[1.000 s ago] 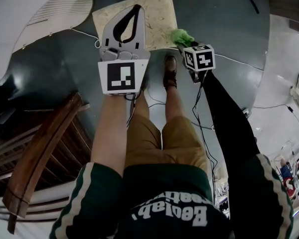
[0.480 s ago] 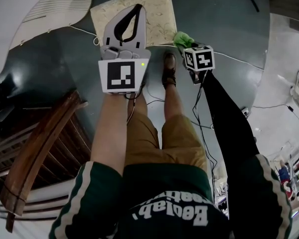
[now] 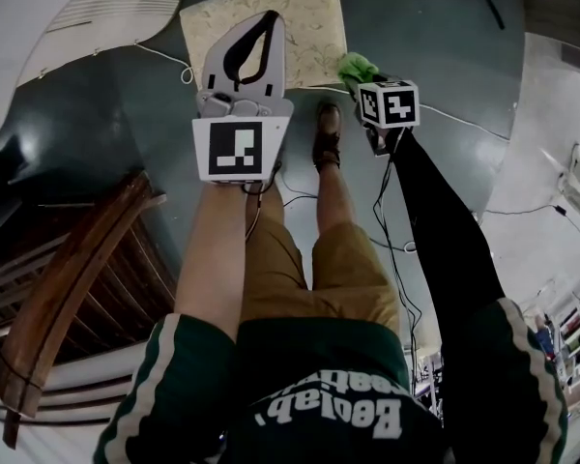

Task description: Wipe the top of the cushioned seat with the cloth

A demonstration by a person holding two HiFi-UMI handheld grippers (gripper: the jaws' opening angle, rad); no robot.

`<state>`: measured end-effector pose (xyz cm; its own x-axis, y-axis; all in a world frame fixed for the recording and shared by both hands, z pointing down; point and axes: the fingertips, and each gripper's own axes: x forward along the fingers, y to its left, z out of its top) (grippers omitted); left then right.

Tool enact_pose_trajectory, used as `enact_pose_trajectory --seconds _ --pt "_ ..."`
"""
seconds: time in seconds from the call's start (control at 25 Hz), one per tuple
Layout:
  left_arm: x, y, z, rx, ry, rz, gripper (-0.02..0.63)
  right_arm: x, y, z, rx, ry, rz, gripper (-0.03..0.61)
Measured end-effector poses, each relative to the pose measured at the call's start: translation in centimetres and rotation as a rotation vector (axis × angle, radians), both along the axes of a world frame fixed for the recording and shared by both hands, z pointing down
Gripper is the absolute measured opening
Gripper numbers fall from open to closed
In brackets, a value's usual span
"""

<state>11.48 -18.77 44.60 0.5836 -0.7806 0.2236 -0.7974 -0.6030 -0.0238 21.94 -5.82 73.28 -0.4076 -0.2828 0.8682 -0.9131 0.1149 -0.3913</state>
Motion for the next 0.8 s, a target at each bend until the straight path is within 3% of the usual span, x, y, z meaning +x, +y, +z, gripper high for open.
enact_pose_trajectory --seconds 0.36,0.8 --pt "-2.4 -0.7 0.7 -0.002 -0.008 -0.035 0.015 0.0 -4.8 -0.6 0.052 0.042 0.001 0.14" --pt "-5.4 -2.1 1.2 -0.013 -0.015 -0.063 0.017 0.5 -7.6 -0.3 0.048 0.092 0.024 0.141"
